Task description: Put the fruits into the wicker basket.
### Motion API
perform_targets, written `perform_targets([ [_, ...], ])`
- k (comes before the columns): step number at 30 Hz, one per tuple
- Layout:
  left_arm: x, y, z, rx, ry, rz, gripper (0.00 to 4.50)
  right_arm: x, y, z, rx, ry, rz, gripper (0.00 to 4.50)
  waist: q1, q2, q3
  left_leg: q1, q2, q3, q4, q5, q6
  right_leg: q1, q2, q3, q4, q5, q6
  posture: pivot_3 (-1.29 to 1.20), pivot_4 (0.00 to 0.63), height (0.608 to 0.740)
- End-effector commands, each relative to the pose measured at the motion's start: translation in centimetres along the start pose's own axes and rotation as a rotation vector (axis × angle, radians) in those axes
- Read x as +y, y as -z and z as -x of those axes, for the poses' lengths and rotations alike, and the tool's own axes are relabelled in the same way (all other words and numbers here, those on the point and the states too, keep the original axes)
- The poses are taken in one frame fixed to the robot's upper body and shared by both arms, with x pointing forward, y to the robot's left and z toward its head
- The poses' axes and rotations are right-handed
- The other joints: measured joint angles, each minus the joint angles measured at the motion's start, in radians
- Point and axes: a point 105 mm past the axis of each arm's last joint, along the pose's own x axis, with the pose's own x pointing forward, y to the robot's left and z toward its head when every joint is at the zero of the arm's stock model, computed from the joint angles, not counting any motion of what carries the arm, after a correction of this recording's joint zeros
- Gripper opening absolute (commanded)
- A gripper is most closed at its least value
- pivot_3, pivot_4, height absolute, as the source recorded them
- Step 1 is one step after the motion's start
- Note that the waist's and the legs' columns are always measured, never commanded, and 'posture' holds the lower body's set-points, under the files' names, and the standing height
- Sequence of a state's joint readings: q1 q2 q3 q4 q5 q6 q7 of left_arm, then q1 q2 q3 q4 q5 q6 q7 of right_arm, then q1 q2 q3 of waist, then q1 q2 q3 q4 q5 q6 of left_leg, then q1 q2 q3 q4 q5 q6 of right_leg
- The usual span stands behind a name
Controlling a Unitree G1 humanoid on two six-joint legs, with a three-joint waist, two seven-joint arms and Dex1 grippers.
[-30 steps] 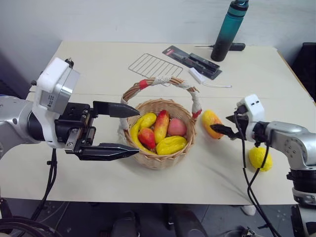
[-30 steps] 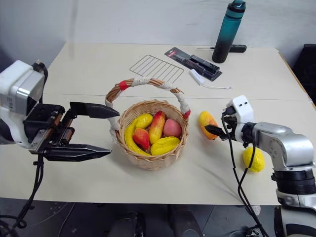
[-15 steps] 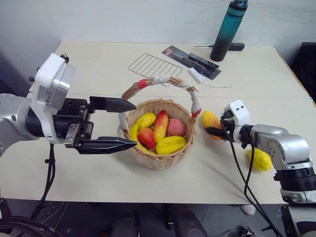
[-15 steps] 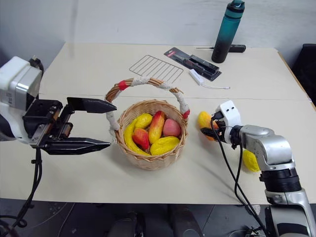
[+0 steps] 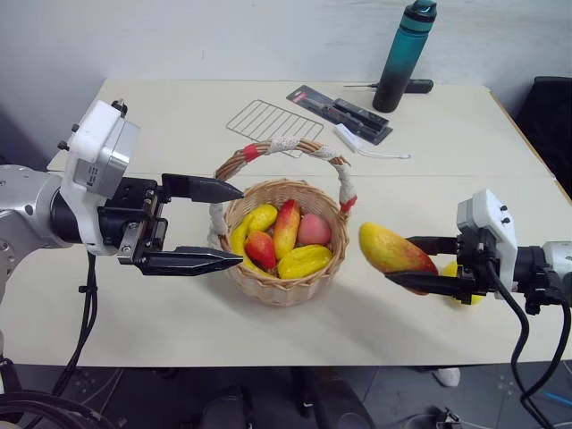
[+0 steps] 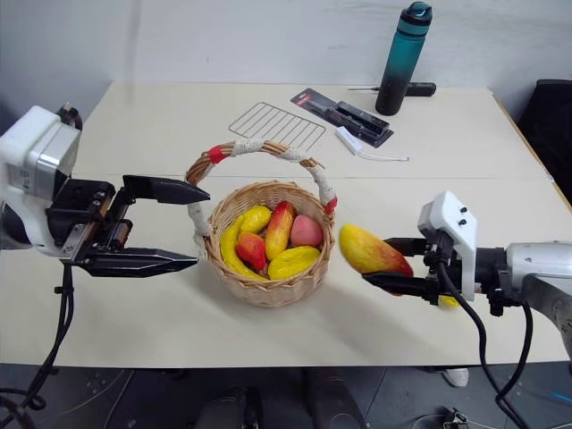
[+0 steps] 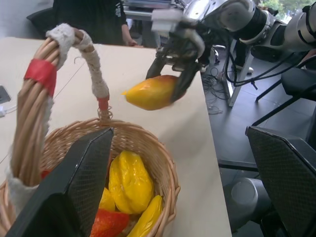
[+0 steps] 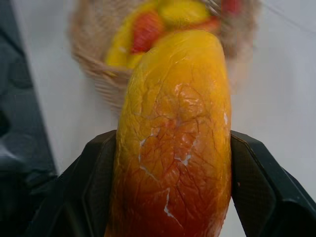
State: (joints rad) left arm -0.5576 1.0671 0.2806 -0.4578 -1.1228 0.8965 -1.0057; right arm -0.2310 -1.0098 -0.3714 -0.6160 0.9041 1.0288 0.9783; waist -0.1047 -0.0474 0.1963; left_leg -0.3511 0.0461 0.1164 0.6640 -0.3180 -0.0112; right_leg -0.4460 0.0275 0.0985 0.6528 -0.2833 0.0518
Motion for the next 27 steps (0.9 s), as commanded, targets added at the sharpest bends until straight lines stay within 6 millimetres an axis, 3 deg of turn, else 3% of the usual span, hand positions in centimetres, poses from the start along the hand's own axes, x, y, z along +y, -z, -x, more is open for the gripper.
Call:
perform_targets([
  [1, 0.0, -0.4, 0.0, -0.005, 0.005, -0.042, 4.5, 1.8, -2.5, -1.2, -0.066, -0.071, 0.123, 2.74, 0.001, -0.001, 0.0, 0.0, -0.001, 0.0, 0.0, 0.001, 0.002, 0.0, 0.0, 0.0, 0.0, 0.001, 0.0, 0.0, 0.15, 0.74],
  [6, 0.0, -0.2, 0.2, 0.008, 0.006, -0.045, 4.5, 1.2, -4.7, -5.5, -0.142, -0.047, 0.159, 2.74, -0.009, -0.003, 0.0, -0.001, -0.001, -0.001, 0.0, 0.003, 0.002, 0.0, -0.001, 0.0, -0.002, 0.003, -0.003, 0.0, 0.15, 0.74],
  [8, 0.1, -0.4, 0.3, 0.008, 0.003, -0.049, 4.5, -0.4, -5.3, -6.9, -0.164, 0.025, 0.122, 2.74, -0.007, -0.003, 0.0, -0.002, -0.001, -0.001, -0.001, 0.003, 0.002, -0.002, -0.001, 0.0, -0.001, 0.003, -0.004, 0.0, 0.15, 0.74],
  [10, 0.2, -0.6, 0.3, 0.009, -0.001, -0.056, 4.5, -1.2, -5.7, -8.2, -0.171, 0.044, 0.093, 3.45, -0.006, -0.003, 0.0, -0.003, 0.0, -0.001, -0.001, 0.004, -0.001, -0.004, -0.001, -0.001, 0.0, 0.001, -0.004, 0.0, 0.15, 0.74],
  [13, 0.3, -0.7, 0.3, 0.011, 0.002, -0.062, 4.5, -1.3, -5.9, -8.5, -0.176, 0.041, 0.067, 4.33, -0.002, -0.002, 0.0, -0.008, -0.001, -0.001, -0.001, 0.005, -0.003, -0.009, -0.002, -0.001, 0.001, 0.001, -0.004, 0.0, 0.15, 0.74],
  [17, 0.4, -0.8, 0.4, 0.001, 0.004, -0.058, 4.5, -0.4, -6.0, -6.1, -0.186, 0.017, 0.088, 4.46, 0.016, -0.002, 0.0, -0.021, 0.0, -0.002, 0.0, 0.003, -0.003, -0.023, -0.002, -0.003, 0.004, 0.001, -0.003, 0.0, 0.15, 0.74],
  [22, 0.4, -0.6, 0.1, -0.003, 0.02, -0.055, 4.5, 1.6, -5.5, 0.7, -0.181, -0.015, 0.068, 4.46, 0.043, -0.002, 0.0, -0.027, 0.0, -0.002, 0.0, 0.002, -0.003, -0.028, -0.003, -0.006, 0.002, 0.0, -0.003, 0.0, 0.15, 0.74],
  [25, 0.4, -0.6, -0.1, -0.01, 0.034, -0.058, 4.5, 2.0, -4.6, 3.3, -0.135, 0.023, 0.038, 4.46, 0.05, -0.002, 0.0, -0.024, 0.0, -0.003, 0.001, 0.001, -0.003, -0.024, -0.003, -0.006, 0.001, 0.0, -0.003, 0.0, 0.15, 0.74],
  [27, 0.4, -0.6, -0.3, -0.021, 0.052, -0.06, 4.5, 1.2, -1.8, 5.9, -0.045, 0.113, -0.073, 4.46, 0.047, -0.002, 0.0, -0.017, 0.0, -0.003, 0.002, 0.0, -0.002, -0.015, -0.003, -0.005, 0.0, 0.0, -0.003, 0.0, 0.15, 0.74],
])
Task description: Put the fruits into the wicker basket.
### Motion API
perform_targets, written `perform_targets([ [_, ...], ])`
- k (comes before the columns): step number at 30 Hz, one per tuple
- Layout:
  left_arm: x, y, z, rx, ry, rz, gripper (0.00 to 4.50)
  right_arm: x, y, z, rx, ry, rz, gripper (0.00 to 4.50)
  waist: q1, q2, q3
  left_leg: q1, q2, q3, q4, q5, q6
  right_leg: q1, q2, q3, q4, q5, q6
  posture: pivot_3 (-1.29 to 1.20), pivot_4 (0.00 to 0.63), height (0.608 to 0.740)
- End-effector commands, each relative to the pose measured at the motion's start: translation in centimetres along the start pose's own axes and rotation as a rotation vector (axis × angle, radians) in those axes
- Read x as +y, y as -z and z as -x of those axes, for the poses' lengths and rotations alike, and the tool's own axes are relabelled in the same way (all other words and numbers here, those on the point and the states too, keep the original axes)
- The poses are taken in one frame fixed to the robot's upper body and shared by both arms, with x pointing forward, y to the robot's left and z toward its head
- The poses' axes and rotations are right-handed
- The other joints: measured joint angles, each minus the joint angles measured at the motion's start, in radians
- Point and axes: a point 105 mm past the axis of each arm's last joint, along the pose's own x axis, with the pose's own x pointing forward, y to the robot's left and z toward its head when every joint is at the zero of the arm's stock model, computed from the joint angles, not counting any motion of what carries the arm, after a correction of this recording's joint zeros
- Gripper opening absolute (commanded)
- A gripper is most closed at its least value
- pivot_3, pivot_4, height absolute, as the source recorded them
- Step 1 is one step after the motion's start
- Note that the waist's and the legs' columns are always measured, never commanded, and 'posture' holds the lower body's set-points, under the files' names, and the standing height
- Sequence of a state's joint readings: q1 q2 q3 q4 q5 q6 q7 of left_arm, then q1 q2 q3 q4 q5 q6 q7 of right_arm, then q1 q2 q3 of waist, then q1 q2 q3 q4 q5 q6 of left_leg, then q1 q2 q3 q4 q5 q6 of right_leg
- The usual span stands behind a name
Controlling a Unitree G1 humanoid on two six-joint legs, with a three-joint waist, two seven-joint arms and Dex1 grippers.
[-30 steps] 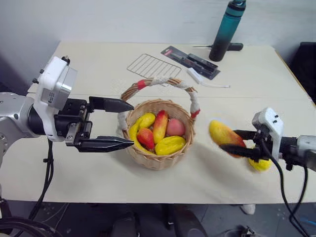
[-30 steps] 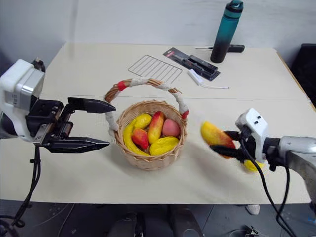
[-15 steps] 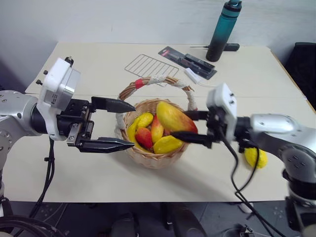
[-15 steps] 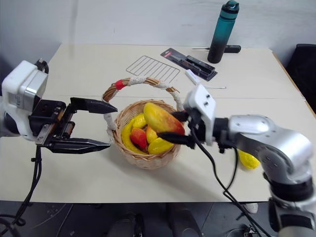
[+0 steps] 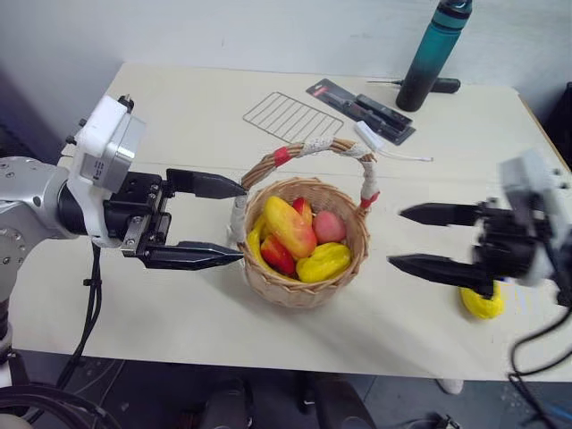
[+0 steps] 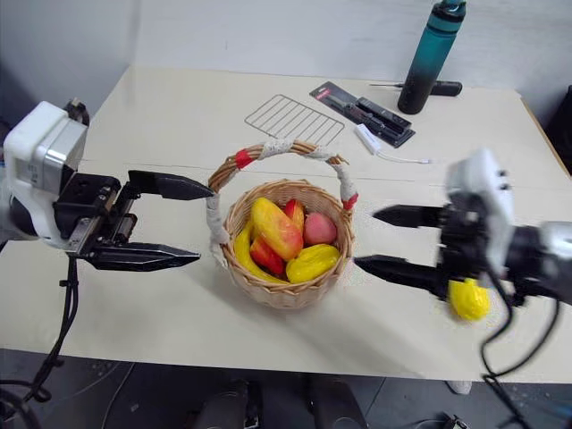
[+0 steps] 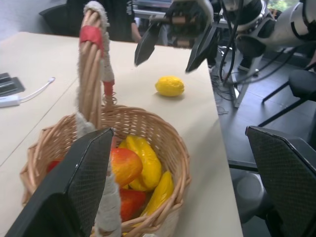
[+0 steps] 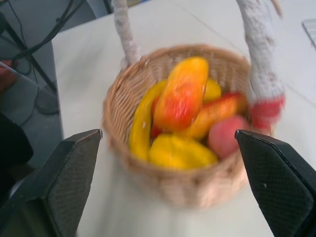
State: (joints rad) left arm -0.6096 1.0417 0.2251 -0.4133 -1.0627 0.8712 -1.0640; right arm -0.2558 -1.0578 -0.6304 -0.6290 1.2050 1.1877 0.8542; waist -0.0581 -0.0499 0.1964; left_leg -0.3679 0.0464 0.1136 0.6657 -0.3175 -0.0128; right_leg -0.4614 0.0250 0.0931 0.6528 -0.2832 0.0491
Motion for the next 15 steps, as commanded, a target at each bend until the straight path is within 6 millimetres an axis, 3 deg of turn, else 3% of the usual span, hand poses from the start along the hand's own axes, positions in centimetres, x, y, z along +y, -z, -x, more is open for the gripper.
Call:
perform_targets([
  [1, -0.2, -0.7, -0.1, -0.022, 0.027, -0.046, 4.5, -0.7, 2.5, 4.4, 0.097, 0.134, -0.089, 4.46, 0.003, 0.0, 0.0, 0.0, -0.001, 0.0, 0.0, 0.0, 0.002, 0.001, 0.0, 0.001, 0.0, 0.0, 0.0, 0.0, 0.15, 0.74],
  [5, -0.3, -0.7, -0.4, -0.024, 0.056, -0.05, 4.5, -3.2, 5.7, 7.6, 0.137, 0.367, -0.147, 4.46, -0.003, -0.001, 0.0, 0.003, -0.001, -0.003, 0.002, -0.001, 0.007, 0.009, 0.0, 0.0, -0.007, 0.003, 0.003, 0.0, 0.15, 0.74],
  [9, -0.8, -1.0, -0.6, -0.053, 0.098, -0.044, 4.5, -5.0, 10.7, 9.2, 0.28, 0.554, -0.158, 4.46, -0.006, -0.002, 0.0, 0.013, -0.001, -0.003, 0.001, 0.001, 0.009, 0.02, 0.0, 0.0, -0.011, 0.005, 0.006, 0.0, 0.15, 0.74],
  [15, -1.0, -1.1, -1.0, -0.054, 0.103, -0.056, 4.5, -7.3, 13.7, 9.3, 0.256, 0.708, -0.253, 4.46, -0.021, -0.001, 0.0, 0.014, -0.002, -0.002, -0.001, 0.002, 0.009, 0.02, 0.0, 0.002, -0.011, 0.006, 0.004, 0.0, 0.15, 0.74],
])
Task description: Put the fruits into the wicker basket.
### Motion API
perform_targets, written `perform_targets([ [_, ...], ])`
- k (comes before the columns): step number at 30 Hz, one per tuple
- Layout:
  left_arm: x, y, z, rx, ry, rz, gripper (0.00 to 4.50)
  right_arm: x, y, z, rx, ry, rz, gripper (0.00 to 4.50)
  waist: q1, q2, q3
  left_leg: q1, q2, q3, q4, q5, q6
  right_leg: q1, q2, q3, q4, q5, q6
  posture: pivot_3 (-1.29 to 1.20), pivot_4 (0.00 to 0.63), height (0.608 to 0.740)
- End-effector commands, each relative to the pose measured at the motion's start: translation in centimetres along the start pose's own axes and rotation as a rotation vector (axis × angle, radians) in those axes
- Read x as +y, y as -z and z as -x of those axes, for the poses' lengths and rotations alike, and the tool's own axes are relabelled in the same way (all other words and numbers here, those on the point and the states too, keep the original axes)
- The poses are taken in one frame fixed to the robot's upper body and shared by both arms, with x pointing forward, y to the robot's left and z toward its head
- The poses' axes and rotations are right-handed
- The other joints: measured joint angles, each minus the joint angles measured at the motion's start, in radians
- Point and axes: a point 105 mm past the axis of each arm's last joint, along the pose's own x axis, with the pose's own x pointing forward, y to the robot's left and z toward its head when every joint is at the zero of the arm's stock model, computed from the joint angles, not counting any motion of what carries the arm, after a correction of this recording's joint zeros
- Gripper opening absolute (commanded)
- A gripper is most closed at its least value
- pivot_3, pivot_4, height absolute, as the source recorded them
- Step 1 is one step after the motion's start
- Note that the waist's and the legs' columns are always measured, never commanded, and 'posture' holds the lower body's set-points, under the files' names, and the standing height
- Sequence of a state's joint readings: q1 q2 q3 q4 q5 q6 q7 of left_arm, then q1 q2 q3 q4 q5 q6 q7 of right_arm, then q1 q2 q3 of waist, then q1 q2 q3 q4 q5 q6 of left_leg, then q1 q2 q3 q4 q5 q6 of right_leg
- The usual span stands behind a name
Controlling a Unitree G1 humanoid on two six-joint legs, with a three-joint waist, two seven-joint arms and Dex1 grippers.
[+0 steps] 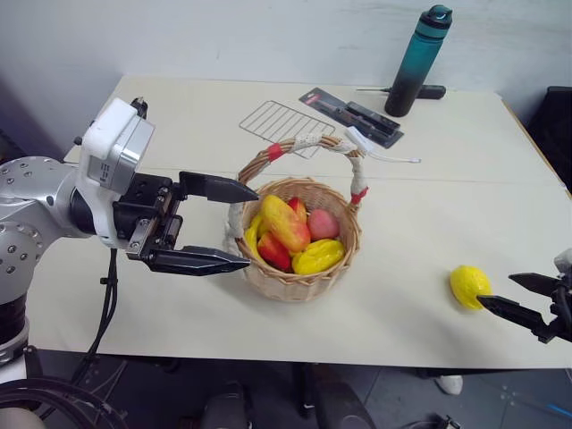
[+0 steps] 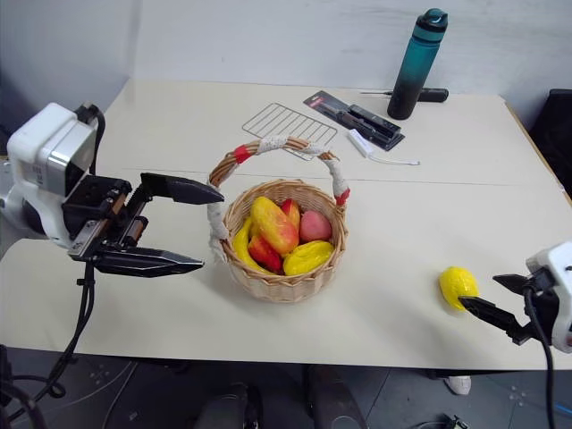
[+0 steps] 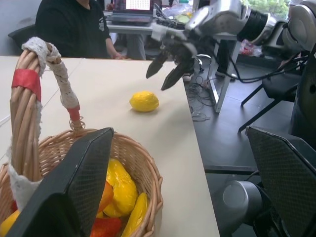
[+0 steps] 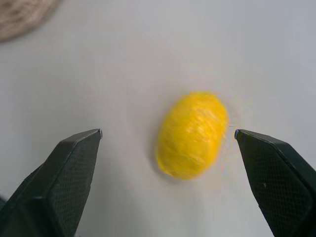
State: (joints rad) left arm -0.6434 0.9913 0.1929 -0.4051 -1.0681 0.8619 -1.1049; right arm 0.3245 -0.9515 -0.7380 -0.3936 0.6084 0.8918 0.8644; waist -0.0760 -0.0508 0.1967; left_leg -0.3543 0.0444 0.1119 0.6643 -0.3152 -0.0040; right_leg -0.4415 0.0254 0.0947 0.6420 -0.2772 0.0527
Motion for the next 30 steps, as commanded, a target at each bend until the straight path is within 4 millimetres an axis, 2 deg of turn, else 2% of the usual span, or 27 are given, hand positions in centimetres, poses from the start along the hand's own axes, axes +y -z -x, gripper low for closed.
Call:
perform_targets([
  [1, -0.6, -0.9, -0.3, -0.009, 0.021, -0.05, 4.5, -0.9, -0.1, -1.0, -0.041, 0.067, -0.039, 4.46, -0.007, 0.0, 0.0, 0.0, 0.0, 0.0, 0.0, 0.0, 0.0, 0.0, 0.0, 0.0, 0.001, 0.0, -0.001, 0.0, 0.15, 0.74],
  [8, -0.1, 0.0, -0.3, 0.024, -0.029, -0.04, 4.5, -2.0, 1.6, -4.1, -0.024, 0.085, -0.15, 4.46, -0.008, 0.001, 0.0, 0.0, 0.001, -0.001, -0.002, 0.0, -0.004, -0.003, 0.001, -0.001, 0.004, -0.002, -0.003, 0.0, 0.15, 0.74],
  [12, -0.1, -0.4, -0.2, 0.015, -0.039, -0.042, 4.5, -2.4, 3.2, -5.7, 0.057, 0.102, -0.163, 4.46, -0.008, 0.001, 0.0, 0.0, 0.0, 0.0, -0.001, 0.0, -0.004, -0.003, 0.001, 0.0, 0.004, -0.002, -0.003, 0.0, 0.15, 0.74],
  [15, -0.2, -0.7, -0.2, 0.014, -0.04, -0.046, 4.5, -2.6, 2.2, -5.8, 0.01, 0.093, -0.19, 3.84, -0.008, 0.001, 0.0, 0.0, 0.0, -0.001, -0.001, 0.0, -0.003, -0.002, 0.0, 0.0, 0.004, -0.002, -0.003, 0.0, 0.15, 0.74],
  [16, -0.3, -0.7, -0.2, 0.014, -0.04, -0.047, 4.5, -2.4, 1.8, -5.7, -0.007, 0.076, -0.189, 3.51, -0.008, 0.001, 0.0, 0.0, 0.0, 0.0, -0.001, 0.0, -0.003, -0.002, 0.0, 0.0, 0.004, -0.002, -0.002, 0.0, 0.15, 0.74],
  [18, -0.4, -0.8, -0.2, 0.017, -0.042, -0.049, 4.5, -0.9, 0.1, -5.0, -0.065, -0.026, -0.154, 2.83, -0.007, 0.001, 0.0, 0.0, 0.0, 0.0, -0.001, 0.0, -0.003, -0.002, 0.0, 0.0, 0.005, -0.002, -0.002, 0.0, 0.15, 0.74],
  [20, -0.5, -0.8, -0.2, 0.019, -0.044, -0.05, 4.5, 1.1, -1.5, -4.2, -0.096, -0.149, -0.101, 2.51, -0.008, 0.002, 0.0, 0.0, 0.001, 0.0, -0.001, 0.0, -0.003, -0.003, 0.001, 0.0, 0.005, -0.002, -0.002, 0.0, 0.15, 0.74],
  [21, -0.5, -0.8, -0.2, 0.02, -0.045, -0.05, 4.5, 1.6, -1.8, -4.0, -0.096, -0.183, -0.086, 2.51, -0.008, 0.002, 0.0, 0.0, 0.001, -0.001, -0.001, 0.0, -0.004, -0.003, 0.001, 0.0, 0.005, -0.002, -0.002, 0.0, 0.15, 0.74],
  [22, -0.6, -0.8, -0.2, 0.02, -0.046, -0.051, 4.5, 3.2, -2.7, -3.7, -0.099, -0.272, -0.016, 2.51, -0.009, 0.002, 0.0, 0.0, 0.001, -0.001, -0.001, 0.0, -0.004, -0.003, 0.001, 0.0, 0.005, -0.002, -0.002, 0.0, 0.15, 0.74],
  [24, -0.7, -0.9, -0.2, 0.021, -0.048, -0.052, 4.5, 6.8, -5.2, -2.6, -0.134, -0.472, 0.096, 2.51, -0.01, 0.002, 0.001, 0.0, 0.001, 0.0, -0.001, 0.0, -0.004, -0.003, 0.001, 0.0, 0.006, -0.002, -0.002, 0.0, 0.15, 0.74],
  [26, -0.7, -1.0, -0.1, 0.022, -0.05, -0.053, 4.5, 9.0, -6.9, -1.8, -0.171, -0.594, 0.156, 2.51, -0.011, 0.002, 0.001, 0.001, 0.001, 0.0, -0.001, 0.0, -0.004, -0.002, 0.001, 0.0, 0.006, -0.003, 0.0, 0.0, 0.15, 0.74],
  [28, -0.5, -1.0, -0.1, 0.025, -0.056, -0.058, 4.5, 11.5, -9.7, -1.7, -0.246, -0.702, 0.229, 2.51, -0.012, 0.001, 0.001, 0.001, 0.001, -0.001, -0.001, 0.001, -0.005, -0.002, 0.001, -0.001, 0.006, -0.003, 0.0, 0.0, 0.15, 0.74],
  [30, -0.3, -1.1, -0.1, 0.032, -0.067, -0.077, 4.5, 13.2, -12.5, -3.6, -0.307, -0.694, 0.302, 2.51, -0.017, 0.001, 0.001, 0.002, 0.001, -0.001, -0.001, 0.001, -0.005, -0.002, 0.001, -0.001, 0.006, -0.001, -0.001, 0.0, 0.15, 0.74],
])
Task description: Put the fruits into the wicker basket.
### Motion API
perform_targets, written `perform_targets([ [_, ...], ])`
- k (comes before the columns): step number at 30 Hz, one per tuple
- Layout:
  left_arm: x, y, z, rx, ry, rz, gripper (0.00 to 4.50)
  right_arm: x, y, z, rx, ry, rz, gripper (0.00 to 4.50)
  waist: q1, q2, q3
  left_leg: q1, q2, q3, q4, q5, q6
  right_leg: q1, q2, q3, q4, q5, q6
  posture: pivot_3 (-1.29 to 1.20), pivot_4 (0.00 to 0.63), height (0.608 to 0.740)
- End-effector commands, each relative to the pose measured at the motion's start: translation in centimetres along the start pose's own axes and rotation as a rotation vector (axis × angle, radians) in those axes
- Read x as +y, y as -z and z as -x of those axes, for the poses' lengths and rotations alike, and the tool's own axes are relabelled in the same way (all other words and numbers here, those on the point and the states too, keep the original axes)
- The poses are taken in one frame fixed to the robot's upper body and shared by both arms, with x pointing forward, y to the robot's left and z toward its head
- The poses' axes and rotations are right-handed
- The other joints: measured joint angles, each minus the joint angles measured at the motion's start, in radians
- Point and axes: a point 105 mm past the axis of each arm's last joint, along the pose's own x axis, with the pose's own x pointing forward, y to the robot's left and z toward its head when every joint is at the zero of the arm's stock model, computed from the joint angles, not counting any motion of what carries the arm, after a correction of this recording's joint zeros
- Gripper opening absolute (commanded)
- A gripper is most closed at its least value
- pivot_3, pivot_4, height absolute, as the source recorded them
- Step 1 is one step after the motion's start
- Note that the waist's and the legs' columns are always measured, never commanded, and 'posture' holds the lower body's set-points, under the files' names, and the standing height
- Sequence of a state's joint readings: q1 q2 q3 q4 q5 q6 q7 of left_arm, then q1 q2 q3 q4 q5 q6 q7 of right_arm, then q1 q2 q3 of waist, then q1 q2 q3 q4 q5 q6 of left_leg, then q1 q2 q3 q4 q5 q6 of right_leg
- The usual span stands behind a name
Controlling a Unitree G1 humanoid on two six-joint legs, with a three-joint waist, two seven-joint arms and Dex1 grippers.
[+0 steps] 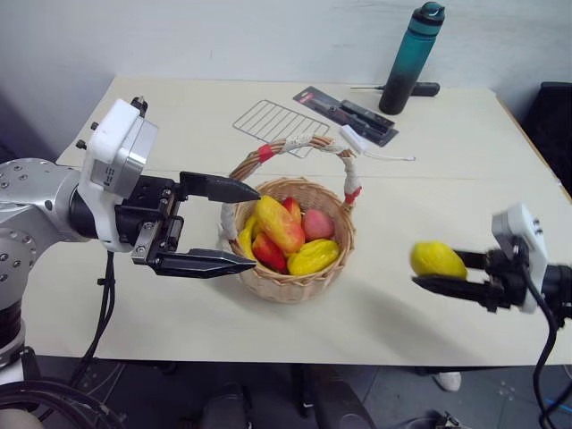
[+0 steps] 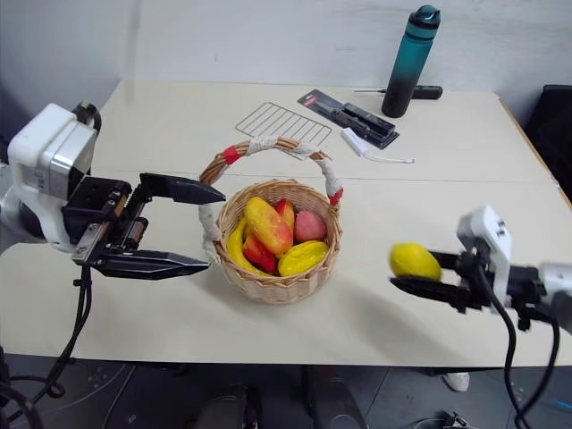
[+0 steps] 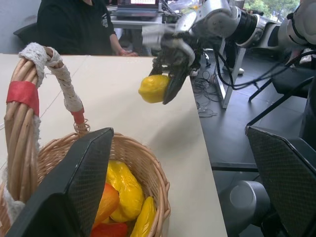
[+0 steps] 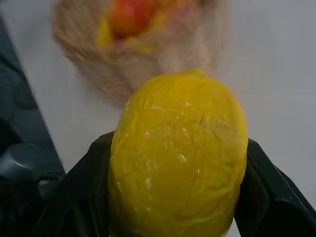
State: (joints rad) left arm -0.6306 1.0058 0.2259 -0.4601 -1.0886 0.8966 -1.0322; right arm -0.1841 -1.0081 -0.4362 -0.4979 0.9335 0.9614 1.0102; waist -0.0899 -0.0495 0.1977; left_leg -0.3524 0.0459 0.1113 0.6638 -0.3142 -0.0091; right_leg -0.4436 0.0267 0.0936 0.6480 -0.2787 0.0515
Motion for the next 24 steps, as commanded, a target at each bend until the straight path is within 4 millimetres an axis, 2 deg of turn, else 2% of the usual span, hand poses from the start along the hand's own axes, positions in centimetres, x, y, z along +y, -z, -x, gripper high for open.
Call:
perform_targets([
  [1, 0.3, -0.9, 0.1, 0.009, -0.034, -0.074, 4.5, 0.2, -2.9, -4.1, -0.029, -0.032, 0.109, 2.51, -0.003, -0.001, 0.0, 0.0, 0.0, 0.0, 0.0, 0.0, 0.0, 0.0, 0.0, 0.0, 0.0, 0.0, -0.001, 0.0, 0.15, 0.74],
  [5, 1.2, -1.1, 0.1, 0.006, -0.07, -0.093, 4.5, 0.7, -4.7, -8.3, -0.067, -0.075, 0.137, 2.51, 0.003, -0.001, 0.0, -0.003, 0.0, -0.001, -0.002, 0.001, -0.001, -0.003, 0.0, -0.001, -0.001, 0.001, -0.006, 0.0, 0.15, 0.74],
  [8, 1.7, -1.5, 0.2, -0.005, -0.081, -0.106, 4.5, 2.0, -4.4, -10.5, -0.072, -0.116, 0.135, 2.51, 0.011, 0.0, 0.0, -0.007, 0.001, -0.003, -0.001, 0.002, -0.005, -0.007, -0.001, -0.003, 0.001, 0.0, -0.005, 0.0, 0.15, 0.74],
  [10, 1.9, -1.8, 0.2, -0.007, -0.088, -0.114, 4.5, 2.4, -3.9, -11.0, -0.054, -0.123, 0.13, 3.23, 0.015, 0.0, -0.001, -0.017, 0.0, -0.003, 0.001, 0.001, -0.006, -0.017, -0.002, -0.004, 0.005, -0.002, -0.004, 0.0, 0.15, 0.74],
  [11, 1.9, -1.9, 0.3, -0.007, -0.087, -0.115, 4.5, 2.3, -3.9, -10.9, -0.053, -0.113, 0.125, 3.45, 0.016, 0.0, -0.001, -0.022, 0.0, -0.003, 0.002, 0.001, -0.005, -0.022, -0.003, -0.004, 0.006, -0.003, -0.003, 0.0, 0.15, 0.74],
  [14, 1.7, -2.0, 0.4, -0.009, -0.081, -0.115, 4.5, 1.8, -4.1, -10.2, -0.054, -0.075, 0.121, 4.47, 0.017, 0.0, -0.001, -0.024, 0.0, -0.003, 0.002, -0.001, -0.005, -0.023, -0.004, -0.005, 0.006, -0.003, -0.002, 0.0, 0.15, 0.74],
  [19, 1.9, -1.9, 0.2, -0.011, -0.091, -0.122, 4.5, 2.5, -6.0, -6.8, -0.175, -0.135, 0.092, 4.47, 0.018, 0.0, -0.001, -0.024, 0.0, -0.003, 0.002, -0.002, -0.004, -0.023, -0.004, -0.005, 0.004, -0.003, -0.002, 0.0, 0.15, 0.74],
  [24, 1.8, -2.4, -0.1, -0.026, -0.069, -0.133, 4.5, 2.8, -5.3, -2.9, -0.147, -0.14, 0.051, 4.47, 0.025, 0.0, -0.001, -0.018, -0.001, -0.003, 0.003, -0.002, -0.004, -0.018, -0.003, -0.004, 0.005, -0.003, -0.002, 0.0, 0.15, 0.74],
])
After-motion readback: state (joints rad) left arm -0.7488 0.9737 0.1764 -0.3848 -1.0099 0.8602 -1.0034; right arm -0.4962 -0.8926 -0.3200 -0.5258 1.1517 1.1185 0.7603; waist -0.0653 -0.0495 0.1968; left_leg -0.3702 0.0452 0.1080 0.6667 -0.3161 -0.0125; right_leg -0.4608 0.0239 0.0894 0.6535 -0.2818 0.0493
